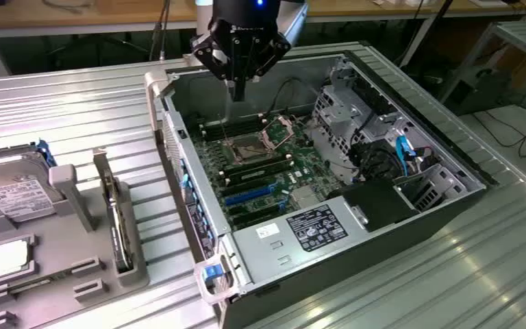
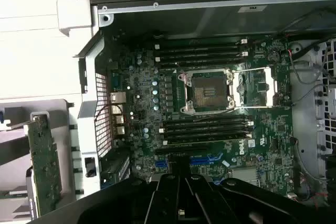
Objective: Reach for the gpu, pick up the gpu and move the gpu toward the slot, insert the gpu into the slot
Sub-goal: 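Reach for the gpu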
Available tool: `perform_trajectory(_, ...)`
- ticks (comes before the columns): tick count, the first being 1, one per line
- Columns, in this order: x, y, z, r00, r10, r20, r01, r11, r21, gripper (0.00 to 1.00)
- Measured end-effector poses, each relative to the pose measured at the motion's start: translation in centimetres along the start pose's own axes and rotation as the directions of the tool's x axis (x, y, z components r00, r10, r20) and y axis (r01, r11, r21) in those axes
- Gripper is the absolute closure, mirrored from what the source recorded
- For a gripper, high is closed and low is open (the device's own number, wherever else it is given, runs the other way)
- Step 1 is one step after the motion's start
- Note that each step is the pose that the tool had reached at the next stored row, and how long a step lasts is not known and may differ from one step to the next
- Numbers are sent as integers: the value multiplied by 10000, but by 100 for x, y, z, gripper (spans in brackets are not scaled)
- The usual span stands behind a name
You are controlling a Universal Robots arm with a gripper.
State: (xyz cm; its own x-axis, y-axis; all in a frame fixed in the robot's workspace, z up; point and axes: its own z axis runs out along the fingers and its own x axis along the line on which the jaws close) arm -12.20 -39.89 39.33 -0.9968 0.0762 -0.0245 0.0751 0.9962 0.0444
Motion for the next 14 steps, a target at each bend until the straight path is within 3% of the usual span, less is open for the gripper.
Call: perform_trajectory(14, 174, -13, -5, 10000, 0, 0, 0, 10000, 0, 89)
